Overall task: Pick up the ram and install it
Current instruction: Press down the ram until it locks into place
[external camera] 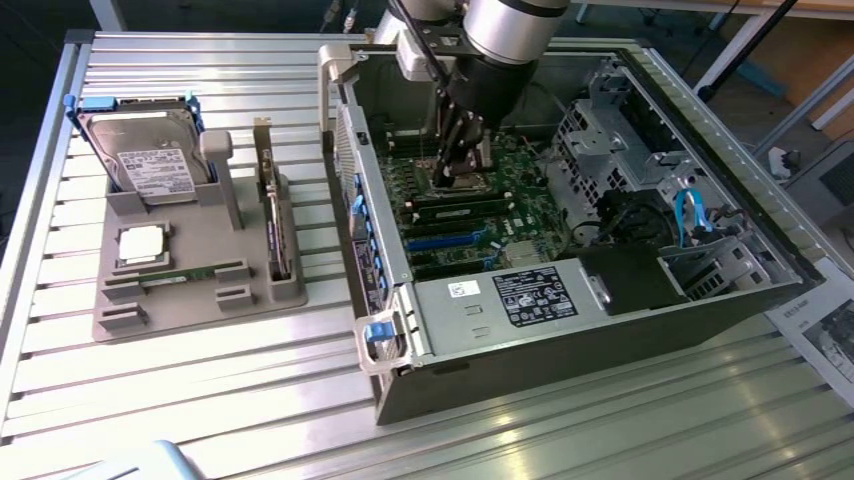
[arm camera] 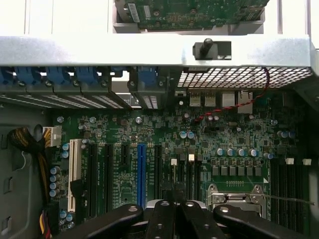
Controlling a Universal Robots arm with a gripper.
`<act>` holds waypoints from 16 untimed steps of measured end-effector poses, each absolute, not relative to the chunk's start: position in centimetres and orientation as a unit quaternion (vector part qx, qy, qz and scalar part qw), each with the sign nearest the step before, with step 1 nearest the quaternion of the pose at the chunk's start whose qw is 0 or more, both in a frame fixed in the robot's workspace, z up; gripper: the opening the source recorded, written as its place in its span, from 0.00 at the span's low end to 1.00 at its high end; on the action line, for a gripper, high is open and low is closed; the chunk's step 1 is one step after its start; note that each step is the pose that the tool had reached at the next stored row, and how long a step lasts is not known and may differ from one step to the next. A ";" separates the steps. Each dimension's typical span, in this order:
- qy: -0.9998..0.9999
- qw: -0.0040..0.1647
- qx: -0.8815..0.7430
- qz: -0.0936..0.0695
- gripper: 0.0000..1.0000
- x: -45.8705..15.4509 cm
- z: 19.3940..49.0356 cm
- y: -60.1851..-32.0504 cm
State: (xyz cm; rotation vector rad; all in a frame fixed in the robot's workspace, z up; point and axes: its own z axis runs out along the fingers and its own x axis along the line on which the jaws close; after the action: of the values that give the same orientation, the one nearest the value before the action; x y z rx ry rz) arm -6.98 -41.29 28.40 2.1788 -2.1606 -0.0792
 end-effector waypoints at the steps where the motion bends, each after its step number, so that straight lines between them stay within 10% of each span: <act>1: -0.703 0.036 0.709 -0.026 0.10 -6.9 28.4 -41.3; 16: -0.703 0.019 0.711 -0.009 0.10 -7.1 28.4 -41.3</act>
State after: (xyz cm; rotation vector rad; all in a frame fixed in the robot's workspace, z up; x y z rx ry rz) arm -7.13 -41.28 28.40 2.2065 -2.1811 -0.0278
